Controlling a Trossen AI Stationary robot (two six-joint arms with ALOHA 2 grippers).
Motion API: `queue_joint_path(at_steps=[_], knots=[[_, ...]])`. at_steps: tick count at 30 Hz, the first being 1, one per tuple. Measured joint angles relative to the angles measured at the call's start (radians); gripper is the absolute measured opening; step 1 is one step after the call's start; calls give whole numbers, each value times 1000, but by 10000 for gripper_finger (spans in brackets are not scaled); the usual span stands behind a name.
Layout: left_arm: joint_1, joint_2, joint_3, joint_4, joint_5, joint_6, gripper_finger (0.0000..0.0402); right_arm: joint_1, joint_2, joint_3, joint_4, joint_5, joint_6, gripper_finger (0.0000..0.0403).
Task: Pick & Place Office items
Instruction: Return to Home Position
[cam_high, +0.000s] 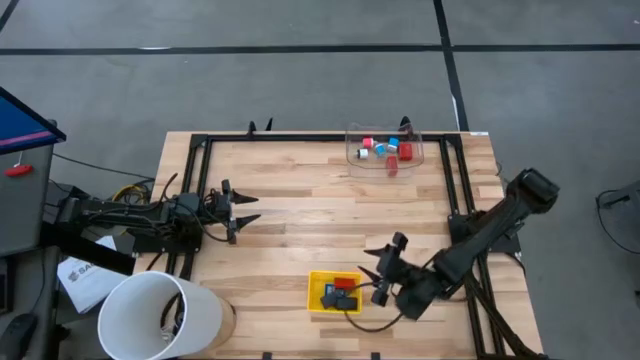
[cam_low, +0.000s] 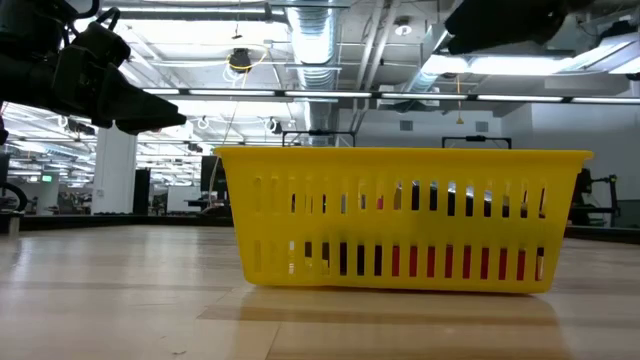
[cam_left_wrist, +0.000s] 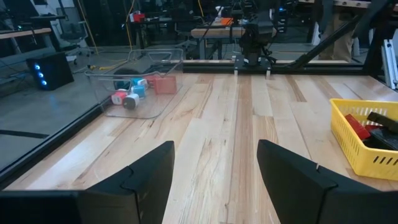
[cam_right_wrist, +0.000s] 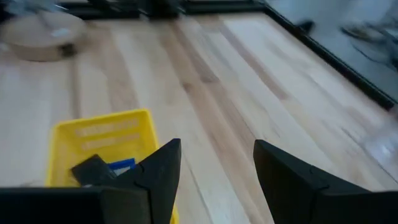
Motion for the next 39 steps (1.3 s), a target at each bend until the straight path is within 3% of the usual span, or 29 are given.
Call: queue_joint_path(at_steps=[3,6,9,16,21,23,28,32,39], knots=[[0,0,0,0,0,0,227,-37,-88,-169,315,-83,-204,195],[0,0,0,0,0,0,227,-124,-169,-369,643,-266,-338,195],[0,0,0,3,0,0,226,-237,-235,-518,856,-462,-380,195],[0,1,0,16,0,0,227,-490,-313,-619,962,-950,-474,195],[0,1,0,22,0,0,226,-595,-387,-655,947,-1191,-547,195],[0,1,0,24,0,0,227,-615,-440,-701,962,-1206,-567,195],[0,1,0,24,0,0,226,-632,-642,-889,984,-1087,-583,195],[0,1,0,23,0,0,227,-632,-802,-1014,1004,-1081,-565,195],[0,1,0,24,0,0,226,-634,-1070,-1019,780,-1090,-621,195]])
